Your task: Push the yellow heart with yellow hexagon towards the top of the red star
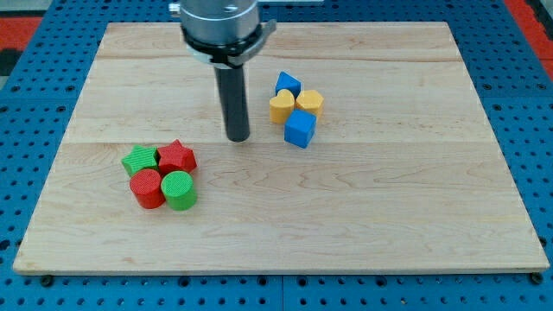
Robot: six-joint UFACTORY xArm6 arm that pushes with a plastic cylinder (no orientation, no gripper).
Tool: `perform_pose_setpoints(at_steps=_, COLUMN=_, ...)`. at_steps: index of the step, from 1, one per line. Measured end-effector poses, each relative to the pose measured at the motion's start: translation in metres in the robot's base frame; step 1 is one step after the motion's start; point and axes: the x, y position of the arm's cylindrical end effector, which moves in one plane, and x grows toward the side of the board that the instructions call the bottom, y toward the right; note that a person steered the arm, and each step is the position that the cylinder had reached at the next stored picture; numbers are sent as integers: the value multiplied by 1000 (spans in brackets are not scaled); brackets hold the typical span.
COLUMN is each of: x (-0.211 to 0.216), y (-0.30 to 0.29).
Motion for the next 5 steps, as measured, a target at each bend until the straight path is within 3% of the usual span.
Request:
perform_pose_setpoints(at_steps=3, x=-5, y=119)
perform_pose_setpoints(at_steps=5, x=-41, y=122)
